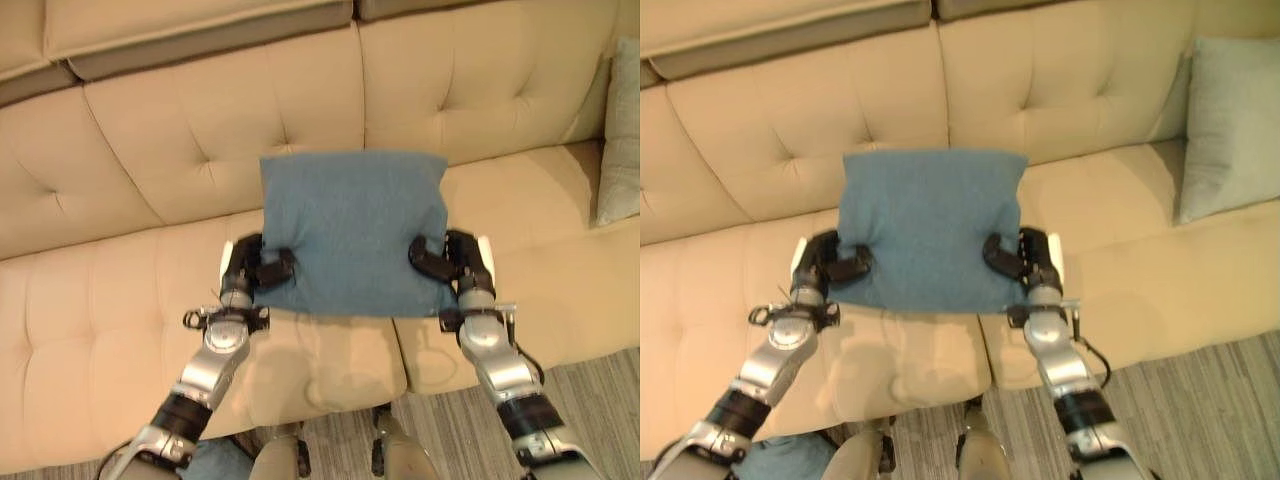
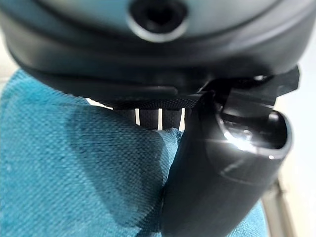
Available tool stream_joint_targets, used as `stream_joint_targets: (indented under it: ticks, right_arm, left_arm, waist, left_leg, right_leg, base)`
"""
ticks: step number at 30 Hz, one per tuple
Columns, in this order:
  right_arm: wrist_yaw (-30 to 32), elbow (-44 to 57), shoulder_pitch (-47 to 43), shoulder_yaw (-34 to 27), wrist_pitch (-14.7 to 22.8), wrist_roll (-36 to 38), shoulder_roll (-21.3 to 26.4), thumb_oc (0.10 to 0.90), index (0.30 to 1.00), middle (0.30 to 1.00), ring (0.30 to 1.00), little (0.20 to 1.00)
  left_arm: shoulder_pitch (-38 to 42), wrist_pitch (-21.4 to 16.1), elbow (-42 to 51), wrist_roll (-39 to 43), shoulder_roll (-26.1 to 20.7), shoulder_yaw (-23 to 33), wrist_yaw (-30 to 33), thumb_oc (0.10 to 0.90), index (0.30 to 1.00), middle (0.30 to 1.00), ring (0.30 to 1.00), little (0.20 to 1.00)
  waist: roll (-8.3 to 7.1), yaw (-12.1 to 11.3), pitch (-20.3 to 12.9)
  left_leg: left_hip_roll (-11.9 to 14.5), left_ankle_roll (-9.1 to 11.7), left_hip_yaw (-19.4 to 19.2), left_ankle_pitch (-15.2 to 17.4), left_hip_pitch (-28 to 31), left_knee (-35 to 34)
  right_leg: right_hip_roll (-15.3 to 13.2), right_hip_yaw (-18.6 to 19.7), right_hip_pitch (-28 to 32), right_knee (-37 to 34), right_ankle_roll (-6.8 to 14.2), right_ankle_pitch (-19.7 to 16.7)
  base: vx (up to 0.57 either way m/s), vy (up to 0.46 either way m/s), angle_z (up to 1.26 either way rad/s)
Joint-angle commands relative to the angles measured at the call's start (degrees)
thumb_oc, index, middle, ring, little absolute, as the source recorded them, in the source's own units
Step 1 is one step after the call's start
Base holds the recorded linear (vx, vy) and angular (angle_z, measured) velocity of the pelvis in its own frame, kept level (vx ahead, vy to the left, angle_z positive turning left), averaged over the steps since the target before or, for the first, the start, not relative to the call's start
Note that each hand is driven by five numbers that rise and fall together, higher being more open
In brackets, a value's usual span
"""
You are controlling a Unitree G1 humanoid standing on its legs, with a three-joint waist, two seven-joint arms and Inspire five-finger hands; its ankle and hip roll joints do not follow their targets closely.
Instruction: Pick up all the scattered cushions and arrange them neatly on the sofa.
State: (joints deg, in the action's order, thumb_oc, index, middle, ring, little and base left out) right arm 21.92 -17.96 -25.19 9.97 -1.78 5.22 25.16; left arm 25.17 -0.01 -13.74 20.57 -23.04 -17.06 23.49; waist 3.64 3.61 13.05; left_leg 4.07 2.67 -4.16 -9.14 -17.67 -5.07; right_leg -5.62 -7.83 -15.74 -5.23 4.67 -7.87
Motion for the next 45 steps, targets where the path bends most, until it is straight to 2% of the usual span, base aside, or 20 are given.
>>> stream_joint_targets:
  ticks: [1, 6, 7, 10, 11, 13, 14, 15, 16, 19, 29, 40, 43, 45]
  right_arm:
    - [4.62, 9.4, -13.71, 0.62, 13.06, -5.23, 1.17, 0.4, 0.3, 0.3, 0.3, 0.3]
    - [9.34, 8.22, -21.97, 1.63, 12.89, -9.67, 4.55, 0.4, 0.3, 0.3, 0.3, 0.3]
    - [11.99, 4.91, -27.21, 2.82, 12.02, -11.22, 5.94, 0.4, 0.3, 0.3, 0.3, 0.3]
    - [14.99, -2.41, -34.35, 5.39, 10.09, -11.09, 7.24, 0.4, 0.3, 0.3, 0.3, 0.3]
    - [15.04, -2.68, -34.72, 5.48, 10.2, -11.03, 7.3, 0.4, 0.3, 0.3, 0.3, 0.3]
    - [15.59, -12.22, -42.58, 9.27, 7.71, -8.2, 8.32, 0.4, 0.3, 0.3, 0.3, 0.3]
    - [15.6, -12.51, -42.96, 9.4, 7.84, -8.09, 8.39, 0.4, 0.3, 0.3, 0.3, 0.3]
    - [14.13, -20.58, -49.08, 13.0, 6.2, -3.93, 8.72, 0.72, 0.78, 0.78, 0.78, 0.78]
    - [13.25, -24.75, -52.41, 14.86, 5.73, -2.13, 8.98, 0.8, 0.9, 0.9, 0.9, 0.9]
    - [11.83, -28.76, -55.07, 16.15, 3.96, 1.38, 10.06, 0.8, 0.9, 0.9, 0.9, 0.9]
    - [9.47, -28.74, -52.33, 16.73, 3.55, 2.32, 12.14, 0.8, 0.9, 0.9, 0.9, 0.9]
    - [6.74, -25.56, -42.15, 13.83, 3.7, 1.89, 10.1, 0.8, 0.9, 0.9, 0.9, 0.9]
    - [5.5, -23.49, -35.91, 12.02, 3.57, -0.16, 8.88, 0.8, 0.9, 0.9, 0.9, 0.9]
    - [5.29, -23.26, -34.81, 11.73, 3.49, -0.61, 8.62, 0.8, 0.9, 0.9, 0.9, 0.9]
  left_arm:
    - [15.4, -17.41, 12.09, -6.2, 0.46, -1.22, 2.84, 0.4, 0.3, 0.3, 0.3, 0.3]
    - [23.02, -18.29, 10.85, -8.46, -0.01, -2.41, 7.01, 0.4, 0.3, 0.3, 0.3, 0.3]
    - [27.81, -17.99, 7.74, -8.97, -0.04, -3.96, 8.42, 0.4, 0.3, 0.3, 0.3, 0.3]
    - [33.99, -17.1, 1.66, -8.71, 0.47, -6.6, 9.61, 0.4, 0.3, 0.3, 0.3, 0.3]
    - [34.3, -17.19, 1.46, -8.67, 0.47, -6.58, 9.62, 0.4, 0.3, 0.3, 0.3, 0.3]
    - [40.9, -15.8, -7.57, -6.33, 1.04, -9.84, 9.45, 0.4, 0.3, 0.3, 0.3, 0.3]
    - [41.23, -15.94, -7.84, -6.23, 1.04, -9.81, 9.4, 0.4, 0.3, 0.3, 0.3, 0.3]
    - [46.79, -15.06, -14.87, -3.57, 1.33, -12.35, 8.47, 0.8, 0.9, 0.9, 0.9, 0.9]
    - [49.91, -15.01, -18.42, -1.98, 1.26, -13.58, 7.84, 0.8, 0.9, 0.9, 0.9, 0.9]
    - [51.82, -14.59, -20.27, 0.23, 0.55, -14.67, 6.71, 0.8, 0.9, 0.9, 0.9, 0.9]
    - [44.22, -13.75, -19.69, 3.06, 3.34, -14.59, 3.24, 0.8, 0.9, 0.9, 0.9, 0.9]
    - [31.61, -12.85, -17.96, 5.12, 5.6, -12.08, 0.53, 0.8, 0.9, 0.9, 0.9, 0.9]
    - [26.6, -11.51, -18.27, 2.42, 6.35, -11.11, -0.62, 0.8, 0.9, 0.9, 0.9, 0.9]
    - [25.84, -11.18, -18.33, 1.67, 6.34, -10.92, -0.78, 0.8, 0.9, 0.9, 0.9, 0.9]
  waist:
    - [-2.36, -1.19, -3.74]
    - [-2.82, -1.62, -3.35]
    - [-2.9, -1.93, -2.96]
    - [-2.98, -2.5, -2.14]
    - [-2.95, -2.49, -2.05]
    - [-2.92, -2.92, -0.93]
    - [-2.87, -2.9, -0.76]
    - [-2.8, -3.04, -0.12]
    - [-2.71, -3.06, 0.56]
    - [-2.39, -3.13, 1.69]
    - [-2.84, -2.71, 2.73]
    - [-2.41, -2.12, 4.44]
    - [-2.14, -1.86, 4.73]
    - [-2.13, -1.8, 4.72]
  left_leg:
    - [-3.86, -1.19, 0.96, 8.74, 1.27, 1.11]
    - [-4.03, -0.86, 1.34, 8.28, 0.11, 1.0]
    - [-4.03, -0.52, 1.54, 7.43, -0.96, 0.74]
    - [-3.99, -0.02, 2.11, 6.94, -1.98, 0.61]
    - [-4.02, -0.04, 2.1, 6.6, -2.21, 0.54]
    - [-3.98, 0.47, 2.62, 5.95, -3.39, 0.35]
    - [-3.98, 0.48, 2.63, 5.94, -3.42, 0.36]
    - [-3.91, 0.83, 2.82, 5.1, -4.4, 0.07]
    - [-3.91, 1.01, 2.93, 4.77, -4.97, 0.07]
    - [-3.95, 1.38, 3.48, 4.15, -5.91, 0.07]
    - [-4.03, 1.76, 3.88, 3.92, -6.85, 0.07]
    - [-3.81, 1.87, 3.11, 3.29, -7.67, 0.07]
    - [-3.71, 1.78, 2.7, 3.2, -7.38, 0.07]
    - [-3.73, 1.78, 2.59, 3.27, -7.23, 0.07]
  right_leg:
    - [0.47, 1.17, -2.6, 6.42, 0.55, 9.88]
    - [0.37, 1.14, -3.7, 6.39, 0.75, 9.51]
    - [0.35, 0.86, -4.64, 6.24, 0.85, 9.05]
    - [0.39, 0.51, -5.66, 6.47, 0.98, 9.14]
    - [0.37, 0.51, -5.9, 6.4, 0.97, 8.84]
    - [0.59, 0.03, -7.19, 6.8, 1.03, 8.9]
    - [0.59, 0.02, -7.23, 6.86, 1.02, 8.93]
    - [0.75, -0.26, -8.36, 7.16, 1.08, 8.66]
    - [0.77, -0.48, -8.72, 7.22, 1.09, 8.56]
    - [0.88, -1.23, -9.27, 7.13, 1.15, 8.42]
    - [1.17, -1.32, -10.21, 7.06, 0.99, 8.14]
    - [1.46, -0.52, -11.49, 7.1, 0.59, 7.63]
    - [1.49, -0.25, -11.42, 7.33, 0.38, 7.78]
    - [1.51, -0.2, -11.29, 7.37, 0.33, 7.76]
  base:
    - [0.0, 0.0, 0.0]
    - [-0.01, -0.009, 0.02]
    - [-0.02, -0.041, 0.06]
    - [-0.03, -0.029, 0.19]
    - [-0.05, -0.037, 0.14]
    - [-0.04, -0.033, 0.09]
    - [-0.05, -0.012, 0.05]
    - [-0.07, -0.015, 0.08]
    - [-0.07, -0.018, 0.1]
    - [-0.03, -0.02, 0.1]
    - [-0.03, -0.009, 0.18]
    - [-0.05, 0.001, -0.1]
    - [-0.05, 0.004, 0.16]
    - [-0.02, 0.002, 0.09]
